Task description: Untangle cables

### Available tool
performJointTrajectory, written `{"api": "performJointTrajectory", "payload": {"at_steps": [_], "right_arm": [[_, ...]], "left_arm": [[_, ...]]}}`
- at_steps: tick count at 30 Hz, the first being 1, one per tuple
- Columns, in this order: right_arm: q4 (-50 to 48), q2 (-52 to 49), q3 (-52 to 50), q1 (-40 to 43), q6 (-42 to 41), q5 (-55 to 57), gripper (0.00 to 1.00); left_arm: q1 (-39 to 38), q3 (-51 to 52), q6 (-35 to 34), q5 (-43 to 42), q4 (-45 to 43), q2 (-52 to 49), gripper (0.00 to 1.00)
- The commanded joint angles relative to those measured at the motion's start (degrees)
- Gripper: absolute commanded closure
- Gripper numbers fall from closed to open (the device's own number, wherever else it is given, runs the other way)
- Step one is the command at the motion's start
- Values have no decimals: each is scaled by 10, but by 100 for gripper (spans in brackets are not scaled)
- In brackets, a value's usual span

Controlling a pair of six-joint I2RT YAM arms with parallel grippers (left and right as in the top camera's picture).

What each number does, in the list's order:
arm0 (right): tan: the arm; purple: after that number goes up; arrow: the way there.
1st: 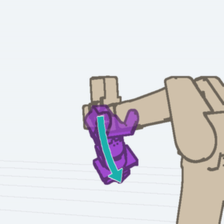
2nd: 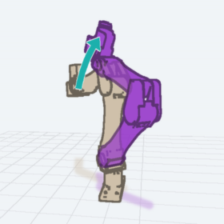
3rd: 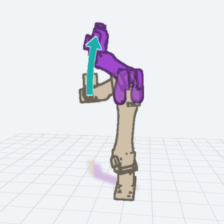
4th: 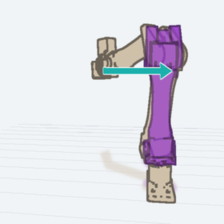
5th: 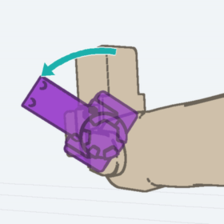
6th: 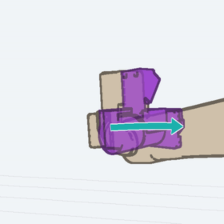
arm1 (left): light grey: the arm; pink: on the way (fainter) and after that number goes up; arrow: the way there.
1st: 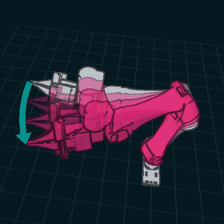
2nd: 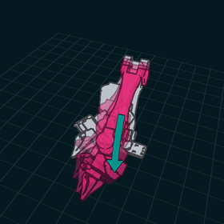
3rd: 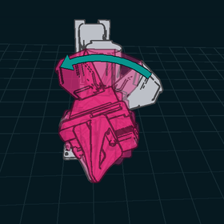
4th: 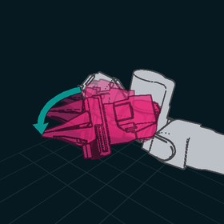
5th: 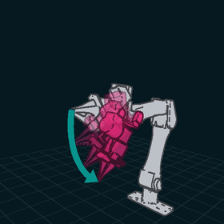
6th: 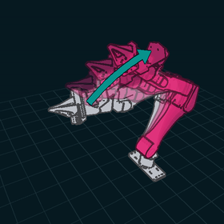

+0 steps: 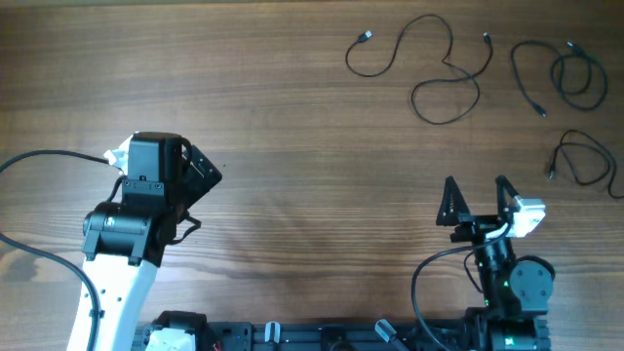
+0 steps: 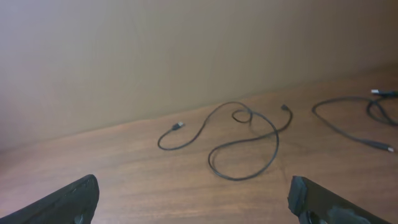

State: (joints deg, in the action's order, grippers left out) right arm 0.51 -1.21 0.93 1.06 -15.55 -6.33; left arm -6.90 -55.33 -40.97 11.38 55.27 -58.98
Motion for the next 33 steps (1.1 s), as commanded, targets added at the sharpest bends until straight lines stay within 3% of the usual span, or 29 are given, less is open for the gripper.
{"api": "performJointTrajectory", "payload": {"at_steps": [1, 15, 33], "right_arm": [[-7, -17, -6, 1, 4, 14, 0], [-7, -81, -6, 1, 4, 14, 0], [-6, -50, -6, 1, 32, 18, 0]], "left_arm": [[3, 0, 7, 11, -1, 1, 0], [3, 0, 7, 11, -1, 1, 0], [3, 0, 7, 11, -1, 2, 0]]}}
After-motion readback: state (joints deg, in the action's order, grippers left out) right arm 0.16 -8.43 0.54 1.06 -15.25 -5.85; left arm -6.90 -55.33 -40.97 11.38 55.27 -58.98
